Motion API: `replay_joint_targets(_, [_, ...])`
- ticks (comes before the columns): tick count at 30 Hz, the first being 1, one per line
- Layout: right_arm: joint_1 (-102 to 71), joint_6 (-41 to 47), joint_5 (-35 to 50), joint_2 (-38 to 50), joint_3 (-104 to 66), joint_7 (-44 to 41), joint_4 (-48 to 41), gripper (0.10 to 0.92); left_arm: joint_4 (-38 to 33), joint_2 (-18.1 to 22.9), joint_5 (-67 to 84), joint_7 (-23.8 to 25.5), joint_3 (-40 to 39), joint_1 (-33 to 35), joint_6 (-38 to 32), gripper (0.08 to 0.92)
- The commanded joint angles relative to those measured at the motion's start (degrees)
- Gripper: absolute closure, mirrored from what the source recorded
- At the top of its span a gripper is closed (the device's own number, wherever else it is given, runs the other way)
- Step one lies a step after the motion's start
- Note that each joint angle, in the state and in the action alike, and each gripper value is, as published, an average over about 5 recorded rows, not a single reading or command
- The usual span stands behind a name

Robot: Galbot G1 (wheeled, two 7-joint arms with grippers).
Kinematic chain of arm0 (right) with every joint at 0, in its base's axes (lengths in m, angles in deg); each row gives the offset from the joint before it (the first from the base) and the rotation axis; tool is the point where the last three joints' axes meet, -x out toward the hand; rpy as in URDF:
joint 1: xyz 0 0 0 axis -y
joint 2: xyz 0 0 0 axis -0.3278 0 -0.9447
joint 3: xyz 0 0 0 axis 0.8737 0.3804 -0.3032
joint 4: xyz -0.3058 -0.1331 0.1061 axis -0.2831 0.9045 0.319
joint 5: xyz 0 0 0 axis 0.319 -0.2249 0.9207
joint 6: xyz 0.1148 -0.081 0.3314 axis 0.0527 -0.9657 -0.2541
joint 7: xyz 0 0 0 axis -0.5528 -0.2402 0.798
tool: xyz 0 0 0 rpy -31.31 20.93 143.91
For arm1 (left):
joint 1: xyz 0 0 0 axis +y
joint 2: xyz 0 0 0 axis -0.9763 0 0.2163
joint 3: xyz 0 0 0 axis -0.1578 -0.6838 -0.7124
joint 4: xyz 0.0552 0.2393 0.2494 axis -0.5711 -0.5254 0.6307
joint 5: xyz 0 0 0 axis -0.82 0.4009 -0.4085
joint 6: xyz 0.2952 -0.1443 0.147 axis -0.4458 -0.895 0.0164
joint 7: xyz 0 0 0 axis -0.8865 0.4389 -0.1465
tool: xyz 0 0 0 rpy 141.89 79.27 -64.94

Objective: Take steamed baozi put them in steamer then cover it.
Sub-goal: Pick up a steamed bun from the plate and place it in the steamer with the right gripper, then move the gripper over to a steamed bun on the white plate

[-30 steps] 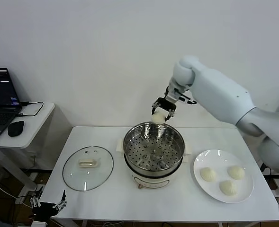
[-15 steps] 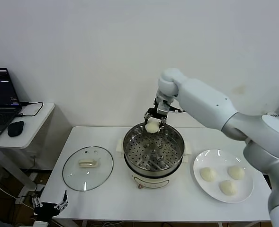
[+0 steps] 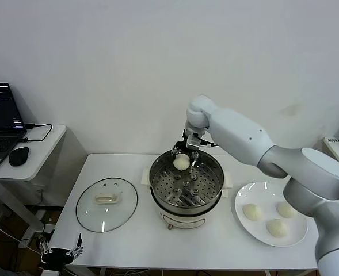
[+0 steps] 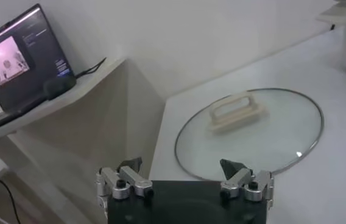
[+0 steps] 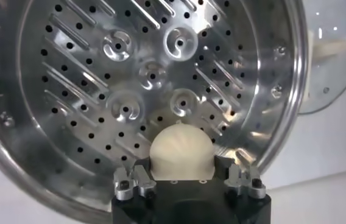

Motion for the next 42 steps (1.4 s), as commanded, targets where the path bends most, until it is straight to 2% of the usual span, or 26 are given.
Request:
replay_joint_targets(1, [-0.79, -0.43, -1.17, -0.55, -0.05, 0.82, -1.17, 0.380, 0.12, -0.02, -0.03, 0.00, -0.03, 0.00, 0.00, 0.177])
replay_joint_targets(6, [-0.98, -0.16, -0.95, -0.47, 0.03, 1.00, -1.52, 0.356, 0.35, 0.08, -0.05, 0.03, -0.13, -0.35, 0.02, 0.177])
replay_joint_targets(11, [-0.46, 1.67, 2.28, 0.03, 0.60, 0.22, -0.77, 0.237, 0.42, 0.24, -0.18, 0.05, -0.36, -0.38, 0.05, 0.177])
replay_joint_targets(15, [0.94, 6.19, 7.97, 1.74, 0.32, -4.81, 2.53, 0.205, 0.34, 0.26, -0.24, 0.07, -0.33, -0.23, 0.05, 0.177])
replay_joint_targets(18, [2.76, 11.62, 14.15, 5.06, -0.61, -9.78, 7.61, 0.203, 0.26, 0.24, -0.24, 0.11, -0.20, -0.16, 0.05, 0.177])
replay_joint_targets(22, [5.37, 20.13, 20.40, 11.27, -0.69, -11.91, 14.59, 0.202, 0.06, 0.19, -0.24, 0.21, -0.24, -0.21, 0.09, 0.177])
replay_joint_targets(27, [7.55, 37.02, 25.44, 22.13, -0.23, -11.48, 23.58, 0.203, -0.86, 0.23, -0.69, 1.08, -0.76, -0.14, 0.36, 0.177])
replay_joint_targets(34, [6.31, 58.27, 32.22, 36.30, -4.02, -10.79, 31.72, 0.202, -2.63, -0.11, -0.45, 2.32, -1.80, 0.43, 1.19, 0.177])
replay_joint_targets(37, [5.45, 63.00, 33.32, 42.14, -4.41, -10.57, 34.00, 0.203, -3.25, -0.34, -0.21, 2.59, -2.17, 0.59, 1.49, 0.177])
replay_joint_targets(42, [3.62, 65.65, 31.52, 48.61, -4.40, -10.57, 37.15, 0.202, -4.21, -0.58, -0.29, 3.11, -2.62, 0.84, 1.81, 0.177])
